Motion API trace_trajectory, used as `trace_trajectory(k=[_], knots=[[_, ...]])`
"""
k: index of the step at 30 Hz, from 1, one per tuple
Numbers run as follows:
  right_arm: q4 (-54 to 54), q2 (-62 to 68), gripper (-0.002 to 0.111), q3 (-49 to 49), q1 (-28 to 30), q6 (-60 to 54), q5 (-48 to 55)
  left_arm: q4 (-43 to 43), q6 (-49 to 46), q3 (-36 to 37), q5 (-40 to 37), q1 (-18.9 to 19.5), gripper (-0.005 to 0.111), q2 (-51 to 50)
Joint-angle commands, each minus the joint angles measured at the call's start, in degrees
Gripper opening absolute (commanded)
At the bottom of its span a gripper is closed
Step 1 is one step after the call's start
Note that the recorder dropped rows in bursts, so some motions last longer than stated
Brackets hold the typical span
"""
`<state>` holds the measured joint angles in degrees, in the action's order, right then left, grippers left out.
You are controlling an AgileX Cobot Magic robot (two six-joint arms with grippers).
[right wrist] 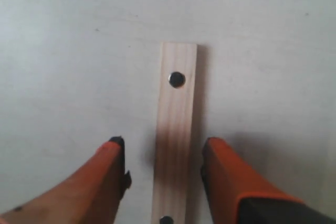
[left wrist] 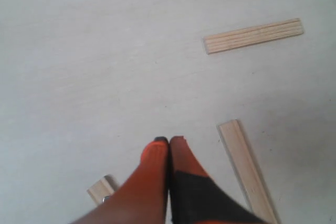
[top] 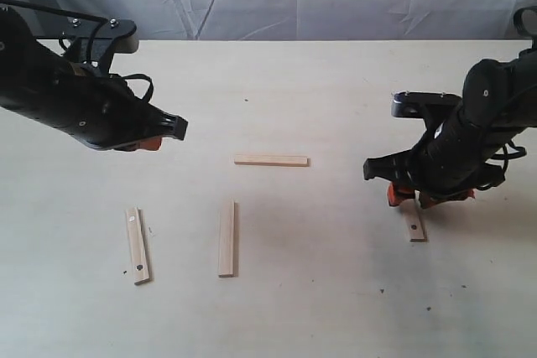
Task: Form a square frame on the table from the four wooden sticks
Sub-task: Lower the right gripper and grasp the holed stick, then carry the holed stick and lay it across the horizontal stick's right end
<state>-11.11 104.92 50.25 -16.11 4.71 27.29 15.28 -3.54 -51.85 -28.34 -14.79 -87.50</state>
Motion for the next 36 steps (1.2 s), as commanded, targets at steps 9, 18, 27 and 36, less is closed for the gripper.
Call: trace_trajectory(k=[9, 18, 27, 36], knots=[[0.2, 2.5, -0.001, 0.3, 0.1, -0.1, 0.6, 1.5, 0.0, -0.3, 1.1, -0.2, 0.0, -0.1], [-2.3, -1.2, 0.0, 0.8, -3.5, 0.0, 2.6, 1.6, -2.3, -1.2, 0.0, -0.2, 0.0, -0.1], [-2.3, 3.5, 0.0, 15.7, -14.5, 11.0, 7.0, -6.4, 2.0, -7.6, -7.8, 1.8, 0.0, -0.1], [5.2, 13.7, 0.0, 30.2, -19.3, 23.0, 14.1, -2.9, 4.9, -7.6, -8.5, 10.1, 0.0, -0.1]])
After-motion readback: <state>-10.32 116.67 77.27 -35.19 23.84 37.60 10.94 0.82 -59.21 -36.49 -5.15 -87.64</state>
